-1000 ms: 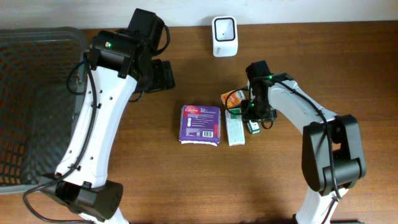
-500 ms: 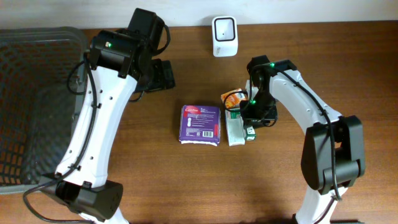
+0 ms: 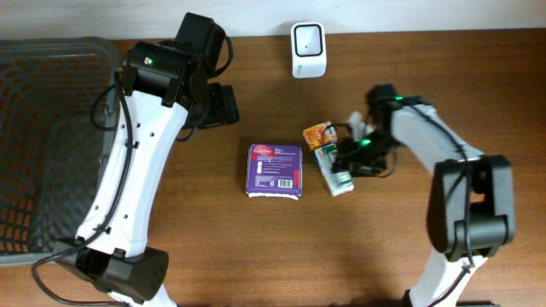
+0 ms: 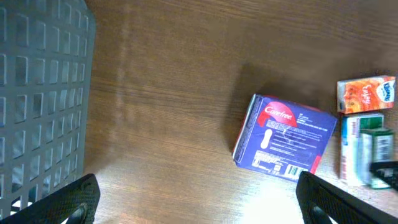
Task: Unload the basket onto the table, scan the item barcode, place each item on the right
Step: 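Lift the green box with the right gripper and carry it rightward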
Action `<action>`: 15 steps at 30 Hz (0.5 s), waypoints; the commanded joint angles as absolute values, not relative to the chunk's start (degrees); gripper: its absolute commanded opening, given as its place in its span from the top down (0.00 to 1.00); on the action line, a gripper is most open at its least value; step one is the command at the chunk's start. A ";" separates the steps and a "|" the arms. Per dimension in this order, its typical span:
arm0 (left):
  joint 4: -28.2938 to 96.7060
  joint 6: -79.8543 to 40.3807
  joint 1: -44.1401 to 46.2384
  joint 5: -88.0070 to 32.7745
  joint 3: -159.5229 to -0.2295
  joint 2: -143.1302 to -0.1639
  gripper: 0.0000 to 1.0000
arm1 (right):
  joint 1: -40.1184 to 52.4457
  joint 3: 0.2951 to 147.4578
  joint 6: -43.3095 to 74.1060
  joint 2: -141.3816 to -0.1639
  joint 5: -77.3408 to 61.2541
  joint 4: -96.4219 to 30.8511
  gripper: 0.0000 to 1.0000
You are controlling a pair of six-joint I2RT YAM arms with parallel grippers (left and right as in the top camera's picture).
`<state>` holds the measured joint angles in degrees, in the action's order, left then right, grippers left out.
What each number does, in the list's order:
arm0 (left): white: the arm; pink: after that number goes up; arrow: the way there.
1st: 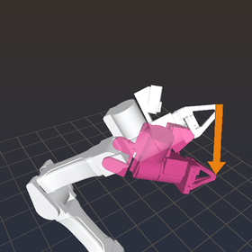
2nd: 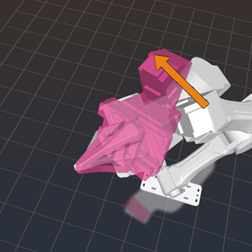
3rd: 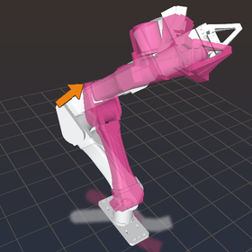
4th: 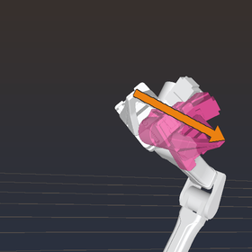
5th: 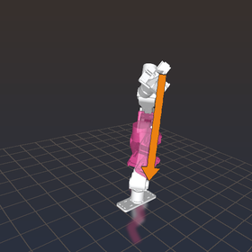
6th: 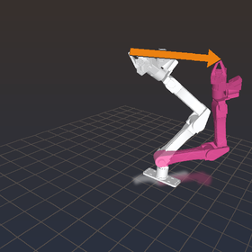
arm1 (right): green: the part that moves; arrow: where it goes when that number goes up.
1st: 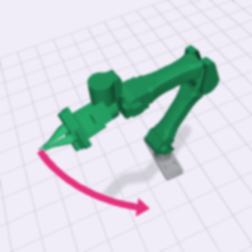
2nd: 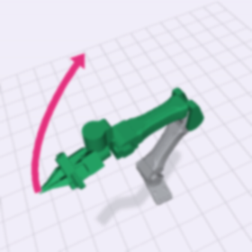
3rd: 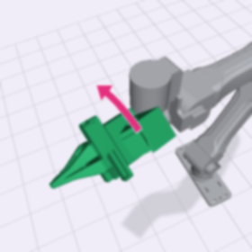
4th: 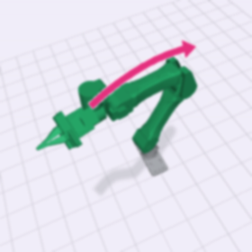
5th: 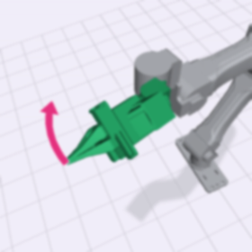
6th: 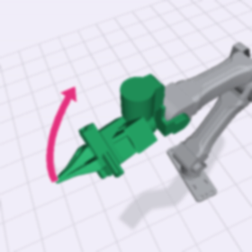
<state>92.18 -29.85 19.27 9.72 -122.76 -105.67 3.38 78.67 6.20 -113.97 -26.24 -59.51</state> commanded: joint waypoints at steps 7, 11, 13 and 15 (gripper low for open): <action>92.51 -30.37 19.33 10.35 -122.69 -106.19 0.01 | -4.34 90.35 4.38 -113.99 -12.73 -73.49 0.35; 92.01 -30.39 19.33 10.35 -122.69 -106.19 0.01 | 0.91 87.22 -1.32 -114.02 -22.26 -69.34 0.56; 92.18 -30.37 19.33 10.35 -122.69 -106.19 0.01 | 4.03 83.44 3.62 -114.04 -17.56 -63.07 0.62; 92.27 -30.37 19.33 10.35 -122.69 -106.19 0.01 | 4.05 81.76 4.16 -114.13 -17.10 -60.82 0.64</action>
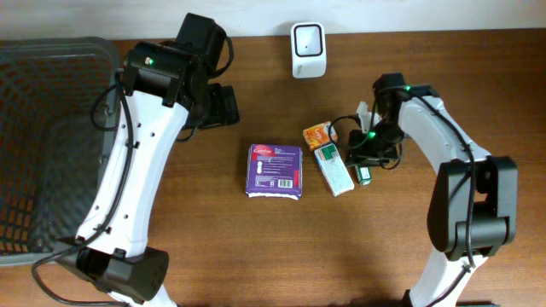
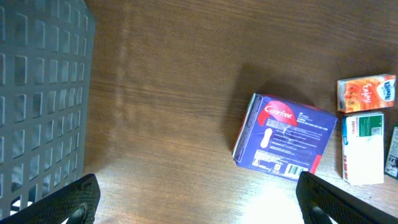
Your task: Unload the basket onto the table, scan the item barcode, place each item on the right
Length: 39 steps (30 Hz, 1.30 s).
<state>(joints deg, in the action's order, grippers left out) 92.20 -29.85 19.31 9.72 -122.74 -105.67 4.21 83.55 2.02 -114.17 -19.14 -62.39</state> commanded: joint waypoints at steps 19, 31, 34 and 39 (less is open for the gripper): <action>92.18 -30.37 19.33 10.39 -122.69 -106.19 0.01 | -0.78 80.40 -4.54 -114.85 5.63 -56.03 0.20; 92.07 -30.35 19.33 10.57 -122.69 -106.19 0.01 | -0.78 88.68 -4.05 -114.85 -27.83 -73.06 0.70; 92.05 -30.37 19.33 10.55 -122.69 -106.19 0.01 | -0.78 88.01 11.94 -114.87 -6.70 -68.69 0.38; 92.07 -30.37 19.33 10.55 -122.69 -106.21 0.01 | 0.05 78.52 18.65 -114.87 -6.79 -55.96 0.42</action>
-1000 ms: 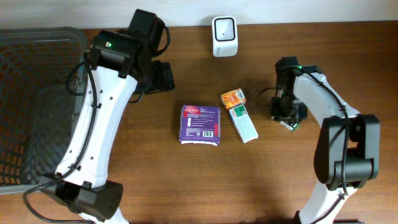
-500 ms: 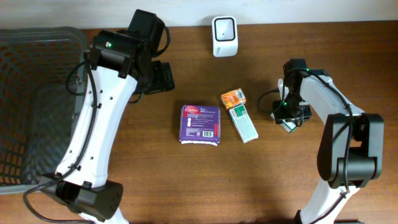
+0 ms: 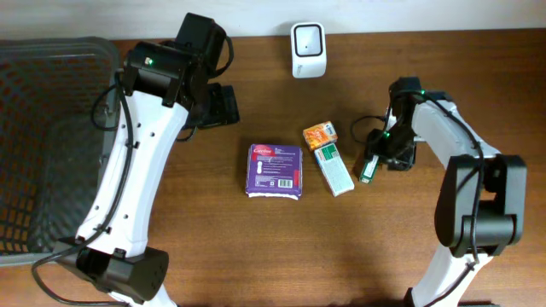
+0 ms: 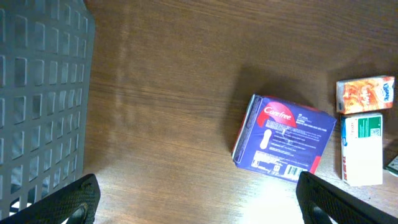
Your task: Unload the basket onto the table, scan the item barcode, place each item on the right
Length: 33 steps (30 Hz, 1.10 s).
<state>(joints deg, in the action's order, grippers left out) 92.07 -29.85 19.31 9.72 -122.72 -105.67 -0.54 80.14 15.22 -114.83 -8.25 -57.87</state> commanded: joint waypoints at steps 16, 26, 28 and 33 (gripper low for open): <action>91.29 -30.39 19.33 10.35 -122.69 -109.19 0.01 | 3.11 84.79 0.43 -114.80 -41.85 -65.25 0.84; 92.90 -30.37 19.33 10.35 -122.69 -109.19 0.01 | -5.30 75.44 7.49 -114.85 -24.12 -55.44 0.67; 92.90 -30.37 19.33 10.35 -122.69 -109.19 0.01 | -7.22 79.92 7.35 -114.85 -18.74 -59.33 0.55; 92.82 -30.37 19.33 10.35 -122.69 -109.19 0.01 | -6.66 84.99 7.99 -114.85 -8.97 -65.84 0.44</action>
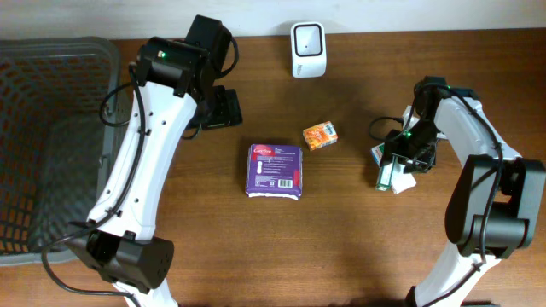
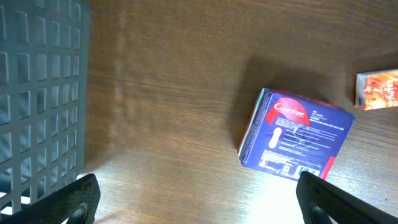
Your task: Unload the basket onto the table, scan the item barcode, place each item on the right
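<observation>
A white and green box (image 1: 386,173) hangs tilted at the right side of the table, and my right gripper (image 1: 397,164) is shut on it. The white barcode scanner (image 1: 307,38) stands at the table's far edge, well to the left of that gripper. My left gripper (image 1: 220,107) is open and empty, high over the table's left half. In the left wrist view its fingertips (image 2: 78,199) sit at the bottom corners. A purple Carefree box (image 1: 275,170) (image 2: 295,140) lies flat mid-table, with a small orange carton (image 1: 319,135) (image 2: 378,90) beside it.
A dark mesh basket (image 1: 51,145) (image 2: 37,93) fills the table's left end. The table's far edge runs just behind the scanner. Bare wood shows between the orange carton and the right gripper.
The white and green box has left its spot beside the orange carton and is now at my right gripper, farther right. My left arm has shifted slightly to the right.
My right gripper was first over the white and green box beside the orange carton. It then stood just right of the box, then farther right, with the box still on the table. Now the box is in it, away from the carton. The left gripper stayed open throughout.
</observation>
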Action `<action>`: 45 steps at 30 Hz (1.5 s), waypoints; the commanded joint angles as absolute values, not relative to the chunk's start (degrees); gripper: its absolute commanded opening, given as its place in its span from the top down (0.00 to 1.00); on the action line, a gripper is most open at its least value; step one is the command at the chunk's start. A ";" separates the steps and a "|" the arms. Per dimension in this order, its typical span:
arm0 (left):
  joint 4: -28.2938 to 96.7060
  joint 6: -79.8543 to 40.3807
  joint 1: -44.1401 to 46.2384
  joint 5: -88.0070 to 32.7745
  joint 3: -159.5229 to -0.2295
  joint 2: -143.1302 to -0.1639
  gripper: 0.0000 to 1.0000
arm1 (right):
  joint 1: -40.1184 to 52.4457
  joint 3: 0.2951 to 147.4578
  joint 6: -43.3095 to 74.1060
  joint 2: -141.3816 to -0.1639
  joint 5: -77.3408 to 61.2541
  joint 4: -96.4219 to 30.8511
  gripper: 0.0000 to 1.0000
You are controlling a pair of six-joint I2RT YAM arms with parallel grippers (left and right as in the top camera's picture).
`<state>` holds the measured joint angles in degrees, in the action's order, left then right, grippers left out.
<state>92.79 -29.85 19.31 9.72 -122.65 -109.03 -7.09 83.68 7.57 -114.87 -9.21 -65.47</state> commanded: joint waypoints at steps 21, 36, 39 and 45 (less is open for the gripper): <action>92.71 -30.37 19.33 10.35 -122.69 -109.30 0.01 | 2.44 74.50 1.45 -114.91 -22.26 -55.20 0.59; 92.31 -30.37 19.38 10.35 -122.69 -109.30 0.01 | 0.71 90.67 3.77 -114.85 -20.36 -68.64 0.37; 92.55 -30.37 19.38 10.35 -122.69 -109.30 0.01 | -8.38 102.76 3.86 -114.85 -15.99 -77.76 0.27; 92.47 -30.37 19.38 10.35 -122.69 -109.30 0.01 | -26.46 105.91 3.90 -114.87 -9.06 -82.56 0.02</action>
<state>92.38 -29.85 19.38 9.72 -122.65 -109.03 -24.21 105.47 3.86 -115.24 -9.28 -82.50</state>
